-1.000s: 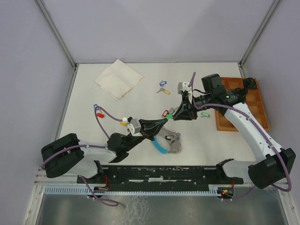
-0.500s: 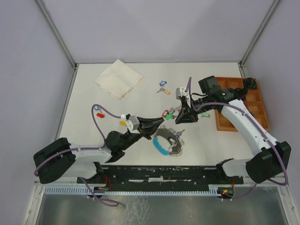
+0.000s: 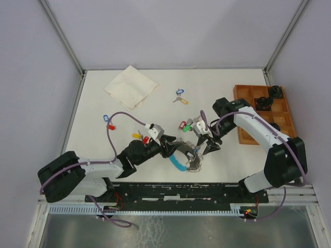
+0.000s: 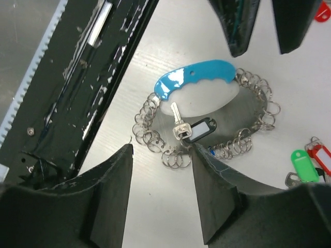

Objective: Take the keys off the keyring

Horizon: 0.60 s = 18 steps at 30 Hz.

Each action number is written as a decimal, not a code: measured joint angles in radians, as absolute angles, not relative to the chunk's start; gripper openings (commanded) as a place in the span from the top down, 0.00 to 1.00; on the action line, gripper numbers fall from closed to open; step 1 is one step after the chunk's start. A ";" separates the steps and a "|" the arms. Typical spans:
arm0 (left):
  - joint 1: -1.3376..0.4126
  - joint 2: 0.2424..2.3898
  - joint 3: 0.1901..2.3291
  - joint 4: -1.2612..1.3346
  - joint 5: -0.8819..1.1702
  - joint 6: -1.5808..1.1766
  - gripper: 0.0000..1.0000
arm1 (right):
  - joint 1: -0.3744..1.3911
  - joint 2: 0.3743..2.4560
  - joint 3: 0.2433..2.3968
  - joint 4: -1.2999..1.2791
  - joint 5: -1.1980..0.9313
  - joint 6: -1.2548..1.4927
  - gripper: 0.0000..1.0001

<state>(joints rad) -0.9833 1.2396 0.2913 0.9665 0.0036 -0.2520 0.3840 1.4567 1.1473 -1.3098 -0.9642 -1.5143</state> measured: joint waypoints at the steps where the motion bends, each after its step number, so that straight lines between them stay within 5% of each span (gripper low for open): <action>1: -0.976 1.248 0.291 0.965 0.006 -0.258 0.49 | 0.384 1.473 1.147 -1.324 -0.950 -1.553 0.45; 18: -0.917 1.092 0.160 0.909 -0.050 -0.318 0.47 | 0.627 1.457 0.902 -0.890 -0.583 -1.565 0.54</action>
